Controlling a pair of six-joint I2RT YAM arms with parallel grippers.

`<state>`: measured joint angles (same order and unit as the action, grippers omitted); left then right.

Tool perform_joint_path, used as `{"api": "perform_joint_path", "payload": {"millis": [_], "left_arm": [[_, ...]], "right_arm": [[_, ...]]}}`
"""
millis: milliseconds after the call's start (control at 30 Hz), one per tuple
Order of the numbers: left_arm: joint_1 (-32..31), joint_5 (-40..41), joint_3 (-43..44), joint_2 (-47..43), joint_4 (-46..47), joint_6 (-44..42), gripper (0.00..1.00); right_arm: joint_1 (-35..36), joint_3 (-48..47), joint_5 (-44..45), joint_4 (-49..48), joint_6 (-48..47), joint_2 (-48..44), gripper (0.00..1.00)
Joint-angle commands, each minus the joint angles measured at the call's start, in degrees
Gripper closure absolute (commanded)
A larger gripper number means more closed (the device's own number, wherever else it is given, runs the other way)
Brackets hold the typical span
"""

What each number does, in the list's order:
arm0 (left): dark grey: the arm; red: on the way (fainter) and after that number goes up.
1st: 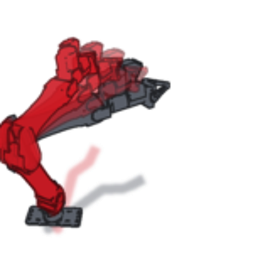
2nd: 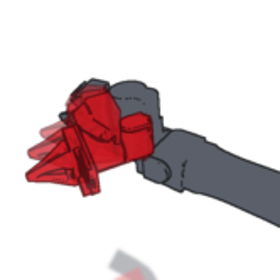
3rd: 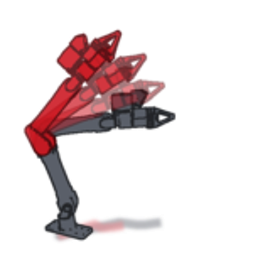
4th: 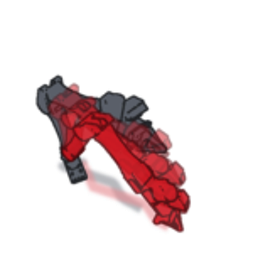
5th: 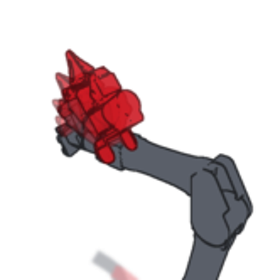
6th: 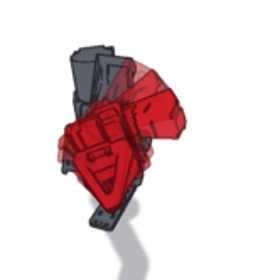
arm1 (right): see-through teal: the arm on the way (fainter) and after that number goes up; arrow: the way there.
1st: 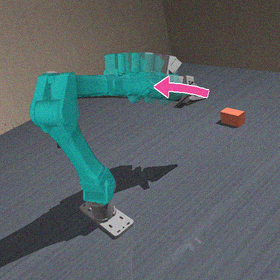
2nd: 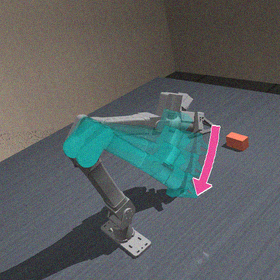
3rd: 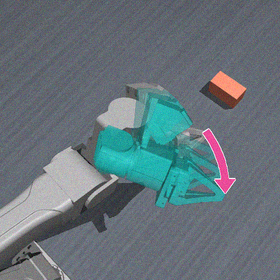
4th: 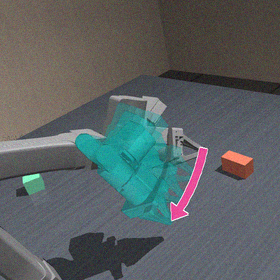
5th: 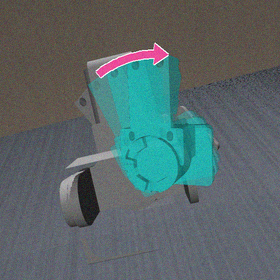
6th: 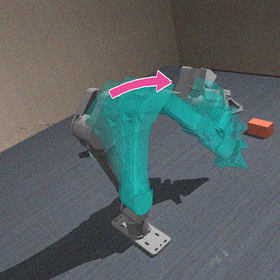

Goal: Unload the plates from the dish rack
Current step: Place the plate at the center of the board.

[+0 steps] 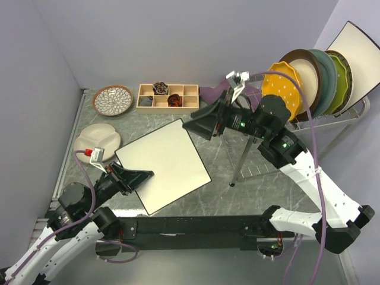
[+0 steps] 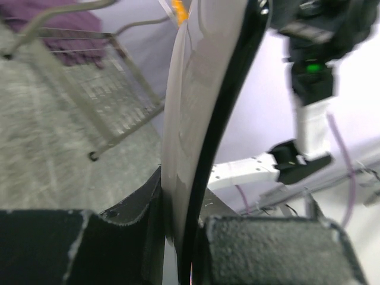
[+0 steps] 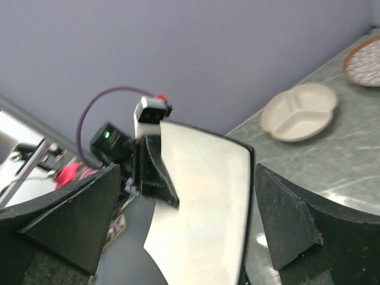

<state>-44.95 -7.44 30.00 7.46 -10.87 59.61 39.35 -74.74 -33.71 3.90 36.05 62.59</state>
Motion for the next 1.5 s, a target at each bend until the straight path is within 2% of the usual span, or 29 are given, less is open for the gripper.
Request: {"api": "perform_joint_path", "payload": {"millis": [0, 67, 100, 167, 233, 433, 500, 533, 567, 633, 667, 700, 733, 900, 1167, 1367, 1467], "left_arm": [[-0.05, 8.22, 4.37, -1.58, 2.89, -1.25, 0.99], [-0.05, 9.72, 3.84, -0.26, 2.52, -2.22, 0.99], [-0.05, 10.42, 3.4, 0.35, 2.7, -2.4, 0.99], [-0.05, 11.39, 2.26, 2.98, 3.58, -3.01, 0.99], [0.04, 13.49, 1.56, 6.57, 4.45, -3.89, 0.99], [0.47, 18.94, 1.11, 17.55, 8.85, -4.95, 0.99], [3.54, 17.04, 1.03, 22.91, 10.52, -4.86, 0.99], [5.55, 14.59, 0.77, 24.77, 13.31, -4.42, 0.99], [11.23, 6.21, 0.24, 26.79, 15.34, -3.64, 0.99], [17.85, -3.24, -3.09, 32.42, 24.81, 1.19, 0.99], [23.01, -10.94, -4.41, 34.27, 28.24, 2.86, 0.99], [24.72, -13.02, -5.9, 37.94, 33.93, 4.35, 0.99], [26.65, -14.52, -6.18, 39.63, 35.55, 4.37, 0.99], [27.63, -18.04, -5.39, 49.03, 40.05, 4.45, 0.99], [27.63, -19.45, -4.95, 55.72, 42.77, 3.67, 0.99], [27.63, -20.24, -5.21, 60.38, 44.62, 3.75, 0.99], [27.63, -21.99, -4.95, 64.24, 47.69, 4.89, 0.99]], "right_arm": [[-0.59, -16.33, 6.98, 6.97, -3.96, 4.46, 0.0], [-0.59, -24.19, 10.41, 14.5, -5.9, 9.01, 0.0], [-0.59, -31.62, 12.16, 17.08, -8.08, 10.35, 0.0], [-0.68, -37.73, 18.75, 23.92, -10.11, 13.42, 0.0], [-0.59, -41.1, 22.7, 25.97, -11.88, 13.79, 0.0], [-0.16, -27.31, 22.81, 19.92, -10.56, 4.4, 0.0], [-0.15, -24.77, 24.57, 19.39, -11.52, 3.25, 0.0], [-0.15, -24.14, 25.27, 19.3, -11.88, 2.55, 0.0], [-0.15, -23.18, 26.49, 19.3, -12.32, 2.19, 0.0], [-0.15, -22.21, 26.94, 18.78, -13.29, 0.88, 0.0], [-0.15, -20.9, 26.95, 18.17, -13.81, 0.17, 0.0], [-0.15, -20.1, 26.77, 17.29, -13.82, -0.53, 0.0], [-0.24, -19.31, 26.68, 15.1, -13.9, -2.1, 0.0], [-0.16, -15.62, 28.97, 9.38, -12.77, -6.07, 0.0], [-0.15, -10.97, 25.55, 4.37, -11.88, -10.73, 0.0], [-0.16, -6.56, 25.8, 3.22, -12.32, -14.77, 0.0], [-0.15, -7.78, 25.46, 4.79, -12.93, -14.34, 0.0]]}}
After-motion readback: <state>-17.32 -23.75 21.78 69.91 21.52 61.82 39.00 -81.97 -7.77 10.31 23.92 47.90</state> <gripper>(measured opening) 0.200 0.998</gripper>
